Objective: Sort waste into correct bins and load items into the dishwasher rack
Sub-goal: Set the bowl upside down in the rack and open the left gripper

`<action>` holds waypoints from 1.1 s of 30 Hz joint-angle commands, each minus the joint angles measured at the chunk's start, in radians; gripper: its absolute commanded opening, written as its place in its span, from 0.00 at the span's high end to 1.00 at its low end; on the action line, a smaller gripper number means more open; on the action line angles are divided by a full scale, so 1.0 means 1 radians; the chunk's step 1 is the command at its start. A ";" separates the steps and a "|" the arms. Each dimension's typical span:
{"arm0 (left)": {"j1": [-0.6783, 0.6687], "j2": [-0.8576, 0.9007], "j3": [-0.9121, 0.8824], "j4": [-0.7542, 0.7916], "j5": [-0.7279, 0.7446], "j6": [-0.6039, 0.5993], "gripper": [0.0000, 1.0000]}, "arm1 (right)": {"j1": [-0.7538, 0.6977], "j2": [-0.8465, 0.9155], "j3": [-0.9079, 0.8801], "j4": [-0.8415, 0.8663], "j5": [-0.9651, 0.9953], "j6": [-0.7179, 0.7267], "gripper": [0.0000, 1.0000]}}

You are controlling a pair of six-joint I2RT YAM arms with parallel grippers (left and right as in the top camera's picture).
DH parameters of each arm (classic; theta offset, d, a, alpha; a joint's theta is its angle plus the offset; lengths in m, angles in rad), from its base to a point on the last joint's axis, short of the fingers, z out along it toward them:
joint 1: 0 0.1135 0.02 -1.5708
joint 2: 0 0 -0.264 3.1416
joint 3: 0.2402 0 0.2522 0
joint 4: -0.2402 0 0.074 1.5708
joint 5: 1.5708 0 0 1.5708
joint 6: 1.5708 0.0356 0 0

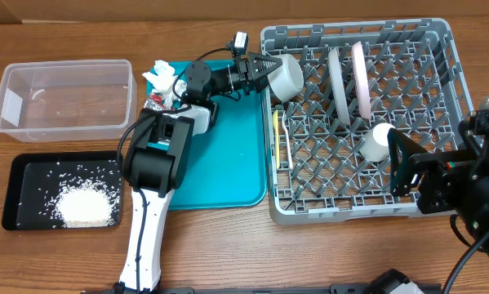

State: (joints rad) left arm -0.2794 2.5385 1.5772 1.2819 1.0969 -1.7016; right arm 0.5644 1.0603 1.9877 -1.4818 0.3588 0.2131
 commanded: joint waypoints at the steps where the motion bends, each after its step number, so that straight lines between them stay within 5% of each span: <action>1: 0.011 0.008 0.007 -0.056 0.042 0.045 0.46 | 0.001 -0.003 0.003 0.005 0.010 0.008 0.00; 20: 0.079 0.008 0.007 -0.276 0.154 0.158 0.49 | 0.001 -0.003 0.003 0.005 0.010 0.008 0.00; 33: 0.133 -0.060 0.007 -0.249 0.210 0.154 0.52 | 0.001 -0.003 0.003 0.005 0.010 0.008 0.00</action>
State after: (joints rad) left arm -0.1543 2.5248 1.5902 1.0115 1.2678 -1.5703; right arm 0.5644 1.0603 1.9877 -1.4818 0.3588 0.2134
